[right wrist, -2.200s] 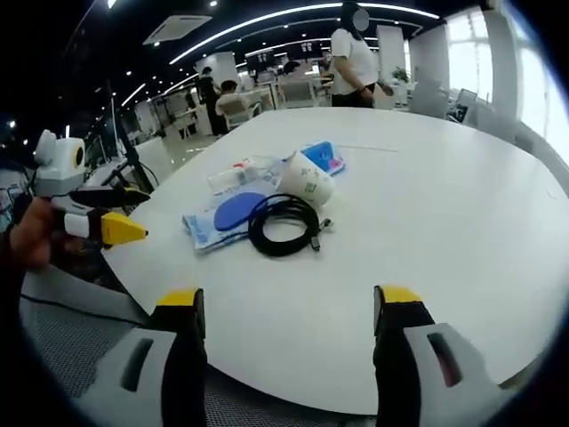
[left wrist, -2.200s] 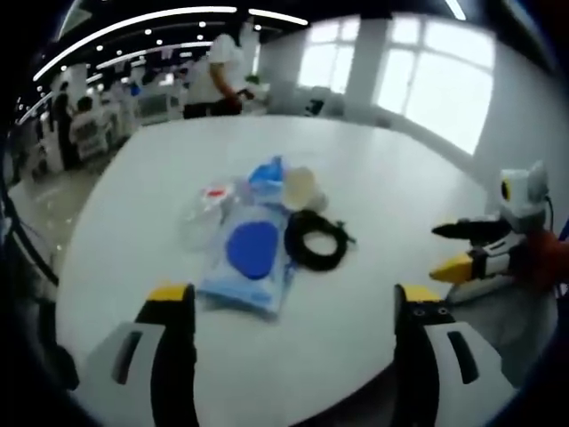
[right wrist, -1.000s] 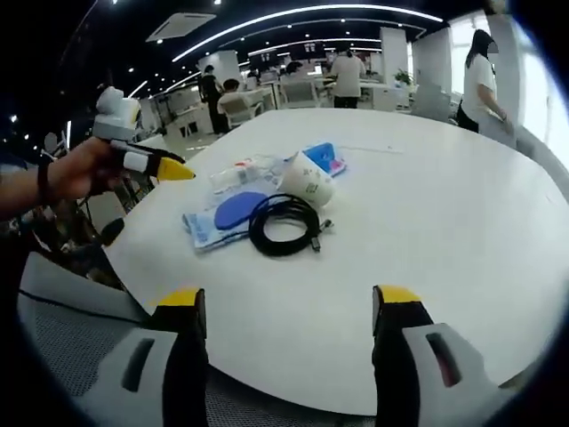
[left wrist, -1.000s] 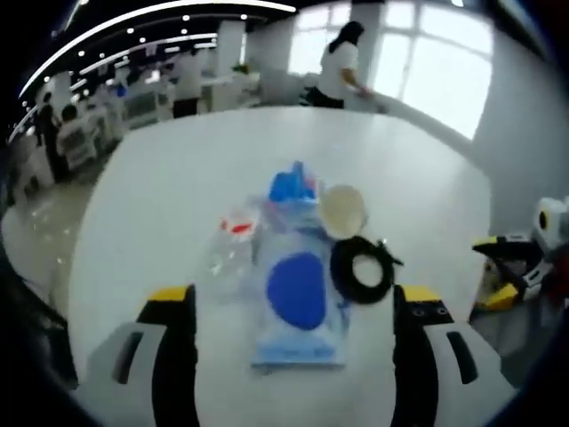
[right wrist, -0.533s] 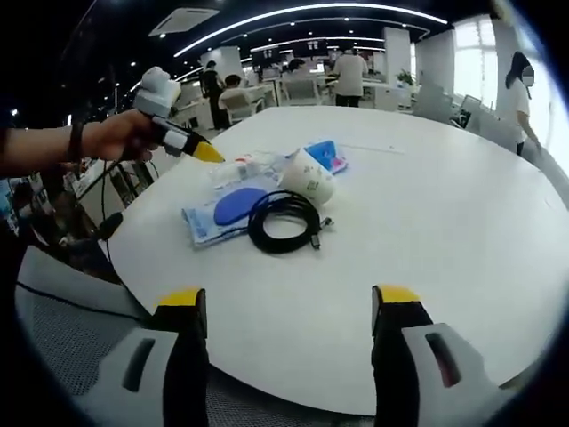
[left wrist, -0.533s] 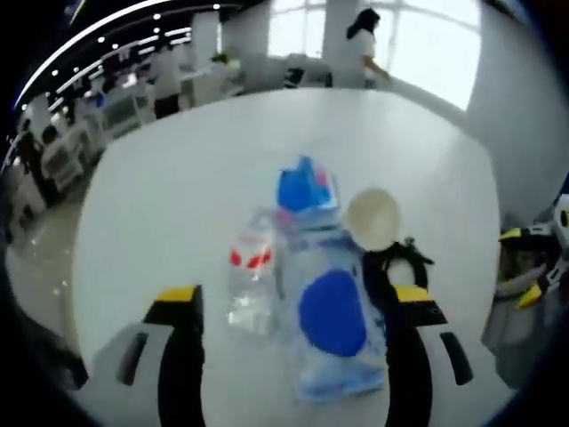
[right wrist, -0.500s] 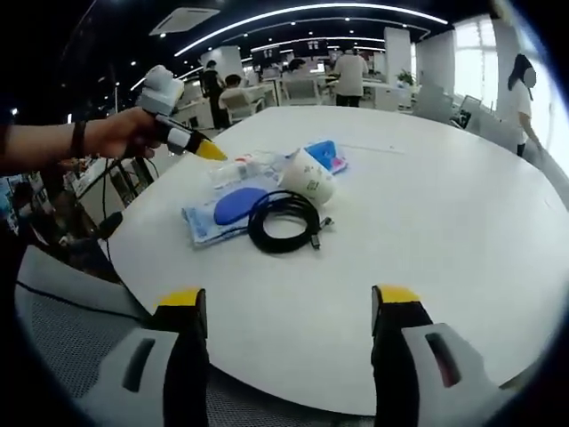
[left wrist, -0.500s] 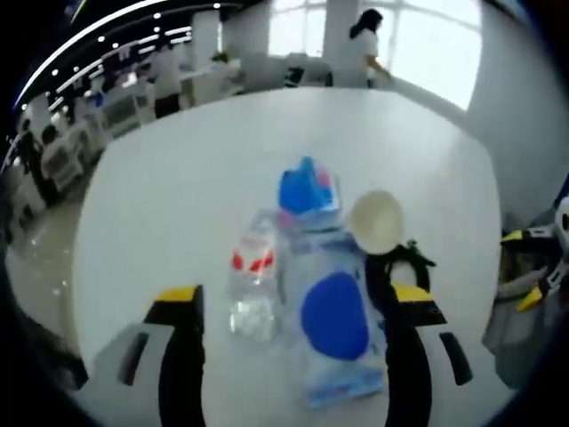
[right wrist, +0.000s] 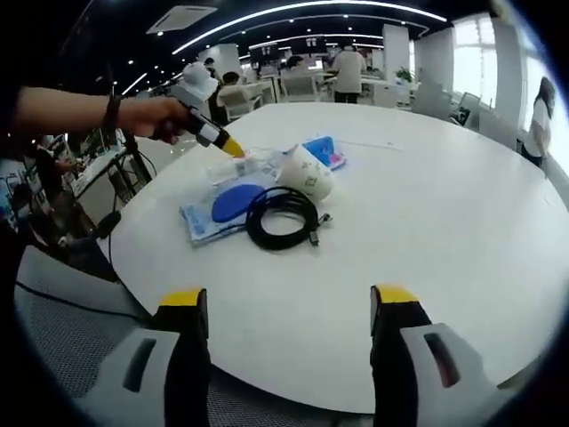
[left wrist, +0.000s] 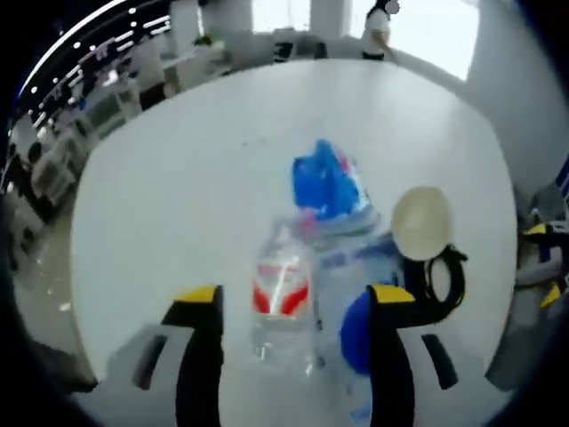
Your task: Arrange the tabletop items into an orderly group along one side of the table until the central work area is clear of visible clutter.
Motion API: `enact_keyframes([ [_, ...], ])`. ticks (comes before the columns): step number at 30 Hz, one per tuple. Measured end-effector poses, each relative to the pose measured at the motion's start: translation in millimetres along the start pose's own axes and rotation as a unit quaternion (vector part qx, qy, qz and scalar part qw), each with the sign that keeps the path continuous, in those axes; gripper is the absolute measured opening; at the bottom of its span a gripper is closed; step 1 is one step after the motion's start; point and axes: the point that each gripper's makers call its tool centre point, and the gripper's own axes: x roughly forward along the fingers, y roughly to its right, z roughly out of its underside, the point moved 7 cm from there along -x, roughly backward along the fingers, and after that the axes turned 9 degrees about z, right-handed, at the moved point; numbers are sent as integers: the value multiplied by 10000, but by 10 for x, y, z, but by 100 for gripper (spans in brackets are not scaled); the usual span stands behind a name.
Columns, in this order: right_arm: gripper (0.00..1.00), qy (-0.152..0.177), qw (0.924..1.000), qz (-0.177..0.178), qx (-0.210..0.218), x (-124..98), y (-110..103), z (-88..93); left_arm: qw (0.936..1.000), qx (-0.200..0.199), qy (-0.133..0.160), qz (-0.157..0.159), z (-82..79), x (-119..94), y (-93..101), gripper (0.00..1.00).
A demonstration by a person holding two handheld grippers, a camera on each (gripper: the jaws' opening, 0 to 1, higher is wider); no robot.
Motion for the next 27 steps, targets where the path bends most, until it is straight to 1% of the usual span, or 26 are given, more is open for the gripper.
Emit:
enact_keyframes([
  [1,74,-3,10000,-2,4,-1,-1,2,9999,140,12,-5,-19,19,-3,42],
  [2,74,-16,10000,-5,13,-1,-1,7,9996,269,-91,-2,-20,48,-4,35],
  [3,74,-32,10000,-5,22,2,1,14,9994,301,-189,8,-17,71,-3,31],
  [4,74,-42,10000,-5,26,3,3,18,9993,306,-221,28,-24,103,-2,32],
  [6,74,-45,10000,-5,45,3,5,22,9993,271,-264,76,-37,160,3,38],
  [8,74,-48,10000,1,61,3,10,28,9987,210,-447,126,-27,245,3,41],
  [10,74,-56,10000,4,74,2,14,33,9973,373,-636,69,-10,286,-13,44],
  [11,74,-59,9999,8,83,2,16,36,9955,478,-816,60,8,311,-22,44],
  [12,74,-59,9999,12,93,1,18,38,9948,481,-891,65,14,343,-34,44],
  [15,74,-58,9999,23,114,3,24,42,9942,446,-981,-4,-3,390,-100,43],
  [17,73,-66,9999,24,122,5,25,44,9937,423,-1036,-38,-5,408,-135,41],
  [18,73,-70,9999,28,125,6,28,47,9927,400,-1141,-9,4,429,-152,39],
  [21,73,-75,9999,43,138,5,34,50,9916,416,-1222,78,8,478,-137,38],
  [27,72,-93,9998,69,184,11,45,60,9890,463,-1398,153,33,541,-158,39],
])
